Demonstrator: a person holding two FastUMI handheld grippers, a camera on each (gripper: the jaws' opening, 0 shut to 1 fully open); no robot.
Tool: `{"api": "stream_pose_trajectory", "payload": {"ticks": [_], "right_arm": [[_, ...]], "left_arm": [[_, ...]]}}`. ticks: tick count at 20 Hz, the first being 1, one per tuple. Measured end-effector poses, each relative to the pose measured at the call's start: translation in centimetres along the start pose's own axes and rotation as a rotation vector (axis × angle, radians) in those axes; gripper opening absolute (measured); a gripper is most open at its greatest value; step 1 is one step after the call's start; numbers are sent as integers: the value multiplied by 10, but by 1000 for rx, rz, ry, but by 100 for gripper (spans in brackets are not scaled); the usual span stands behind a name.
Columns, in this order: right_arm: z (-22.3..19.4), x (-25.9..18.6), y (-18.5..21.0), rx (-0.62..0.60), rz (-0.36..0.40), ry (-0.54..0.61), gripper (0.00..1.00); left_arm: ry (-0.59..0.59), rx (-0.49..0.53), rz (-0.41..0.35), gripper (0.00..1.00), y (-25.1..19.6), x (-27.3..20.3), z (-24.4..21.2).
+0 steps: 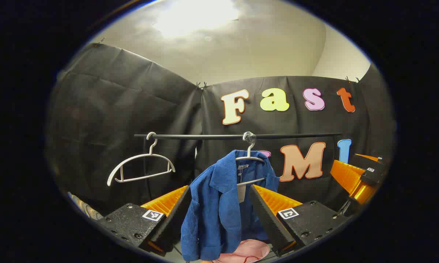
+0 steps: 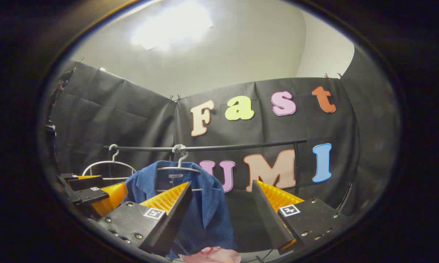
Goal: Grasp the clothes on the hanger with both hands and then place them into the laundry hamper below.
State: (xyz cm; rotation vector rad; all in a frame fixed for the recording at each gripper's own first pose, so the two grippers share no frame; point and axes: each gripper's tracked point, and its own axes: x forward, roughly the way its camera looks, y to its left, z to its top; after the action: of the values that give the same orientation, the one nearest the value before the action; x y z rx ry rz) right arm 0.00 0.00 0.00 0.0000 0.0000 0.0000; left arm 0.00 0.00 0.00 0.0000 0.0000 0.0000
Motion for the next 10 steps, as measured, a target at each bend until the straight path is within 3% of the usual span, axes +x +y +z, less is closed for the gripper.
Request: {"api": "stream_pose_trajectory", "payload": {"ticks": [10], "right_arm": [[1,-4,3,-11,-8,1,98]], "left_arm": [[10,6,-8,98,1,5,-4]]}}
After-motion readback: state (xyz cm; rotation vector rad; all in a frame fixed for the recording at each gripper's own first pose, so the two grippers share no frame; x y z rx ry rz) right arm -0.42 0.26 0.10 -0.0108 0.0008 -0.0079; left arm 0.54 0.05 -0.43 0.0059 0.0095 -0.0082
